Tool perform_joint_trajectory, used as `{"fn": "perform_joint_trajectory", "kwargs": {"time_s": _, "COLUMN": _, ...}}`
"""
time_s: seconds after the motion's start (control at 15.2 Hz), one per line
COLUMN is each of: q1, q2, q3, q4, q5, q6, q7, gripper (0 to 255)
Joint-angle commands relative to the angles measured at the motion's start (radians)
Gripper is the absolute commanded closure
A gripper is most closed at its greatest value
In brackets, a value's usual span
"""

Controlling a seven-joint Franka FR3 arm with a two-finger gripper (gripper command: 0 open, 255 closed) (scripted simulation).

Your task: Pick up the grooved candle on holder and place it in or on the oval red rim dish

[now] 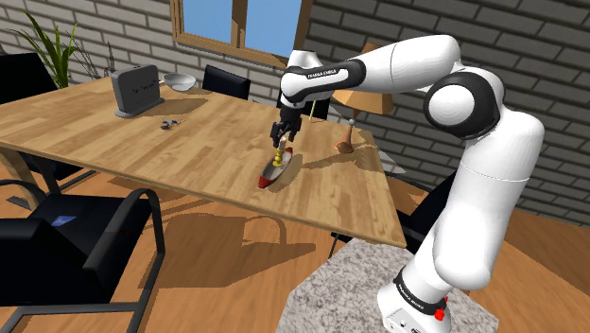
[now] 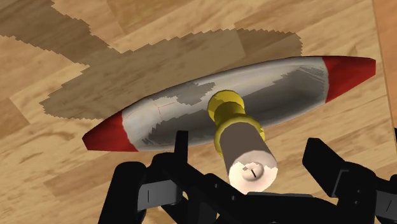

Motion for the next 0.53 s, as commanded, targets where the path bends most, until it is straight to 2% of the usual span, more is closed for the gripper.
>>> {"fn": "perform_joint_trajectory", "kwargs": {"time_s": 0.0, "q1": 0.0, "q2": 0.0, "q3": 0.0, "q4": 0.0, "q5": 0.0, "q6": 0.0, "q7": 0.0, "gripper": 0}}
{"fn": "perform_joint_trajectory", "kwargs": {"time_s": 0.26, "q1": 0.001, "q2": -0.035, "q3": -0.003, "q4": 0.082, "q5": -0.011, "q6": -0.116, "q7": 0.007, "gripper": 0}}
{"fn": "perform_joint_trajectory", "kwargs": {"time_s": 0.46, "q1": 0.001, "q2": -0.035, "q3": -0.003, "q4": 0.082, "q5": -0.011, "q6": -0.116, "q7": 0.007, "gripper": 0}}
